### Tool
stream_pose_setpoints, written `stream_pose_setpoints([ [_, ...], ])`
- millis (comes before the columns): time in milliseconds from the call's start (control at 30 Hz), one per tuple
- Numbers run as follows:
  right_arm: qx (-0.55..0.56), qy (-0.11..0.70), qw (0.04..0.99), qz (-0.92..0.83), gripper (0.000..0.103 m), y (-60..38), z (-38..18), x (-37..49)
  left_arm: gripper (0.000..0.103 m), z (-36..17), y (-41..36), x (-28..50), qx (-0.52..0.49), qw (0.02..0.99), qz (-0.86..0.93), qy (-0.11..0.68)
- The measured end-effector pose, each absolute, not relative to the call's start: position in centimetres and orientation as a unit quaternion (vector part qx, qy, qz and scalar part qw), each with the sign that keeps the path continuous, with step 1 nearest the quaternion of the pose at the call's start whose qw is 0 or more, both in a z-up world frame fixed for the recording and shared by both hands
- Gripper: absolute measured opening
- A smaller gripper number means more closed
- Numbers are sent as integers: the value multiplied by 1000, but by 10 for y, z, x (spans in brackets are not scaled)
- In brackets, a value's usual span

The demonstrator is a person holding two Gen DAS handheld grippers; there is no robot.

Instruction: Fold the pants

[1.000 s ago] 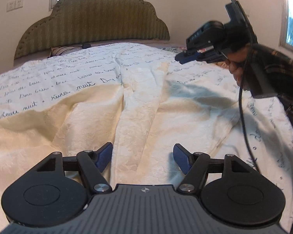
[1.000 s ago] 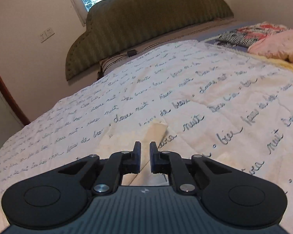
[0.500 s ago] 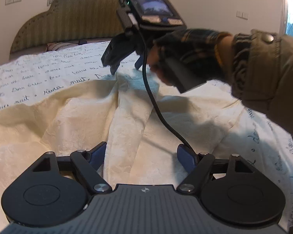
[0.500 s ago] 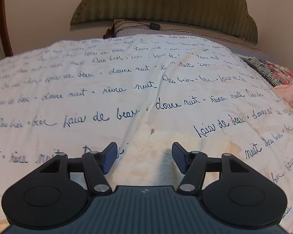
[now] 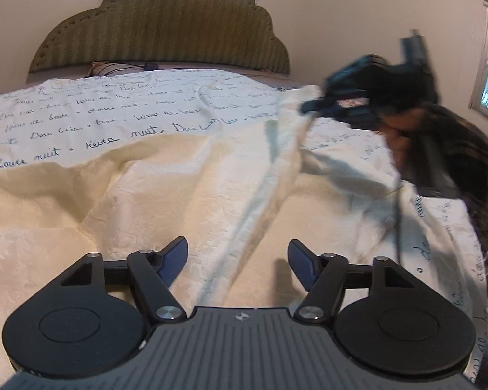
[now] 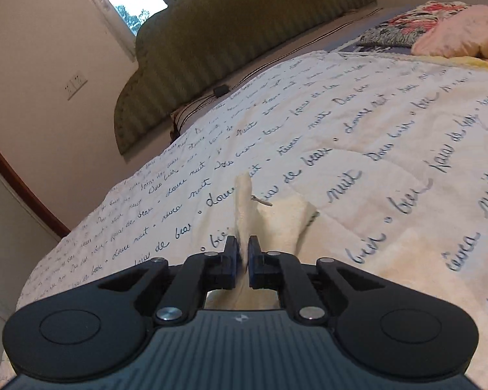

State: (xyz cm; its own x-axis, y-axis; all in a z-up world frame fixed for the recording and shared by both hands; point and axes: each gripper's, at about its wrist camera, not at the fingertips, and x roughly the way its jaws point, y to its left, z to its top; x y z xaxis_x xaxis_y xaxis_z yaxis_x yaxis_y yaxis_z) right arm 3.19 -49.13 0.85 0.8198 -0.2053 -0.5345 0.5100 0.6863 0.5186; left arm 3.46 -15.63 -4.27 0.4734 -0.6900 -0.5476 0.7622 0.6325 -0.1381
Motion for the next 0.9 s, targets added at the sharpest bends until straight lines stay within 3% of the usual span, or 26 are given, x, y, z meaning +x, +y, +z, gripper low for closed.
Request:
stream_pose_setpoints([
  [33, 347, 219, 889, -201, 7, -494, 8, 19, 66, -42, -161, 31, 82, 860, -417, 284],
  [200, 386, 208, 878, -190, 7, -508, -4, -17, 28, -39, -181, 16, 161, 872, -390, 247],
  [367, 448, 206, 851, -181, 13, -524, -30, -11, 24, -41, -192, 7, 210, 872, -383, 221],
  [400, 458, 205, 845, -184, 22, -527, -35, -8, 24, -42, -194, 6, 215, 872, -382, 219],
  [433, 471, 202, 838, -189, 38, -530, -40, -4, 24, -43, -196, 5, 219, 872, -381, 218],
  [500, 497, 182, 830, -178, 49, -536, -49, 2, 25, -43, -198, 7, 220, 871, -380, 218],
  [567, 513, 169, 825, -168, 45, -542, -54, 6, 25, -43, -200, 8, 217, 872, -378, 222],
  [600, 513, 166, 826, -164, 23, -544, -53, 6, 23, -42, -200, 10, 214, 874, -376, 222],
  [633, 504, 165, 832, -165, 8, -544, -49, 6, 21, -40, -200, 10, 208, 877, -372, 222],
  [767, 462, 136, 860, -167, 7, -543, -21, -15, 13, -27, -194, 13, 168, 888, -371, 213],
  [900, 415, 133, 881, -186, 7, -537, -2, -50, 13, -22, -196, -4, 195, 873, -405, 190],
])
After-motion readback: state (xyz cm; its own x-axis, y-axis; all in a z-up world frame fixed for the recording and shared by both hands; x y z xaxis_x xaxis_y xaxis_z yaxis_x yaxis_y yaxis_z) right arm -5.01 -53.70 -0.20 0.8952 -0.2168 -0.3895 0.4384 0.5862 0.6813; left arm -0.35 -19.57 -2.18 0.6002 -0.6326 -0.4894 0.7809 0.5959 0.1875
